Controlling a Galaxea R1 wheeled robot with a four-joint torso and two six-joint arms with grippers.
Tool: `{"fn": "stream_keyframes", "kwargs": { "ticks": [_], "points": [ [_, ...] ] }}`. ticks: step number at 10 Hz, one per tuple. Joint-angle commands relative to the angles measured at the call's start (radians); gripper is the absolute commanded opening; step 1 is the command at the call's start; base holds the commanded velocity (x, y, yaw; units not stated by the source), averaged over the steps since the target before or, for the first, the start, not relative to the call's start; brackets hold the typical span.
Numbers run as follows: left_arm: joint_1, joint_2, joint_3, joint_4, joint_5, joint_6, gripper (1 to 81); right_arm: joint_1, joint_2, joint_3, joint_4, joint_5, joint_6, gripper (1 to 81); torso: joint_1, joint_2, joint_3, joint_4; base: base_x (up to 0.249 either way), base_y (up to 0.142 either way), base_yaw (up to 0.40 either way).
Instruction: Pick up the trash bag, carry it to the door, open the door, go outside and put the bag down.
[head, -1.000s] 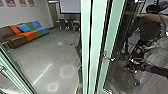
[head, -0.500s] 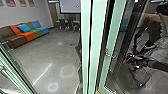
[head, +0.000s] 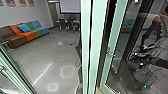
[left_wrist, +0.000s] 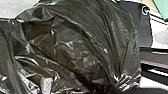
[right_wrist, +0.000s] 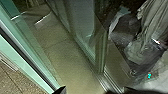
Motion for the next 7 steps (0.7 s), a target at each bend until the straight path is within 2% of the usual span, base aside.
{"fn": "stream_keyframes", "kwargs": {
  "ticks": [1, 2, 5, 6, 7],
  "points": [
    [-0.029, -0.009, 0.007, -0.002, 0.072, 0.001, 1.0, 0.184, -0.055, -0.008, -0.052, -0.042, -0.020, 81.1, 0.000, 0.000, 0.036, -0.064, 0.000, 0.000, 0.000],
    [-0.029, -0.009, 0.008, -0.002, 0.073, 0.001, 1.0, 0.185, -0.068, -0.007, -0.049, -0.042, -0.031, 81.1, 0.000, 0.000, 0.043, -0.075, 0.000, 0.000, 0.000],
    [-0.029, -0.006, 0.008, -0.002, 0.073, 0.001, 1.0, 0.202, -0.093, -0.005, -0.046, -0.043, -0.062, 81.1, 0.000, 0.000, 0.062, -0.146, 0.000, 0.000, 0.000],
    [-0.029, -0.008, 0.008, -0.003, 0.075, 0.001, 1.0, 0.197, -0.098, -0.010, -0.046, -0.043, -0.066, 81.1, 0.000, 0.000, 0.067, -0.142, 0.000, 0.000, 0.000],
    [-0.029, -0.006, 0.008, -0.003, 0.075, 0.001, 1.0, 0.196, -0.104, -0.013, -0.046, -0.043, -0.066, 81.1, 0.000, 0.000, 0.052, -0.159, 0.000, 0.000, 0.000]
  ]
}}
